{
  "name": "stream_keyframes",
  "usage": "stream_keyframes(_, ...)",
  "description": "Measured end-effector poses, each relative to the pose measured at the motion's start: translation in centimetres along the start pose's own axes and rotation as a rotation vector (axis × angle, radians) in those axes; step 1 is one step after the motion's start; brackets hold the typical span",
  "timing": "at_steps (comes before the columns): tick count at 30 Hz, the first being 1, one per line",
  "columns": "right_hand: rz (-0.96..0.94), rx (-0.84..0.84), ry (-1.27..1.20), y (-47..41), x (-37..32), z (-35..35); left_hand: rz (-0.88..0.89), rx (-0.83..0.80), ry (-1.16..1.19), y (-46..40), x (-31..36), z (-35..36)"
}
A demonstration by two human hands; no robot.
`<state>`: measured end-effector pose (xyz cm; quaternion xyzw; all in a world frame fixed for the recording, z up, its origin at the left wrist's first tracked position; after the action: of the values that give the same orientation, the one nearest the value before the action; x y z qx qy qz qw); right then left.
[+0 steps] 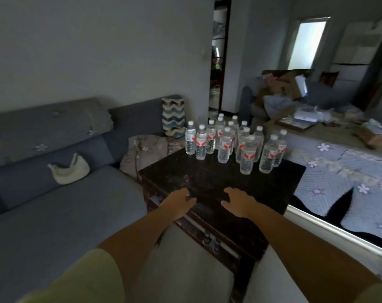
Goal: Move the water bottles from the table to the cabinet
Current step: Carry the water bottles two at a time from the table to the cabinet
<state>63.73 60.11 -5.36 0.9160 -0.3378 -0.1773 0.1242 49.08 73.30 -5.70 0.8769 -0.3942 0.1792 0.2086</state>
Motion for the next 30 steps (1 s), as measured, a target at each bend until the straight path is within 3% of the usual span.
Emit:
stream_keyframes(6, 0.160, 0.040, -0.068, -6.5, 1.3, -2.2, 0.123, -0.010, -0.021, -9.8, 0.1, -4.2)
stream_keyframes(14, 0.303, -0.024, -0.127, -13.6, 6.1, -1.4, 0.167, -0.144, -0.025, -19.7, 0.9, -0.8)
stream_keyframes(30, 0.072, -0.062, -0.297, -36.9, 2.0, -5.3, -0.025, -0.095, 0.086, -40.4, -5.0, -4.9)
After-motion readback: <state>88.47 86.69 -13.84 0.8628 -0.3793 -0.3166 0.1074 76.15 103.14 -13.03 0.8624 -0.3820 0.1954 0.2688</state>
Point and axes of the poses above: each hand's wrist, its own y-axis away from the middle knuckle, its own z-axis out of the palm, x = y × z, the point moved 7 cm from there along -y, towards the middle knuckle, and after that the axes turned 2 degrees about -x, right-handed, at the moved point
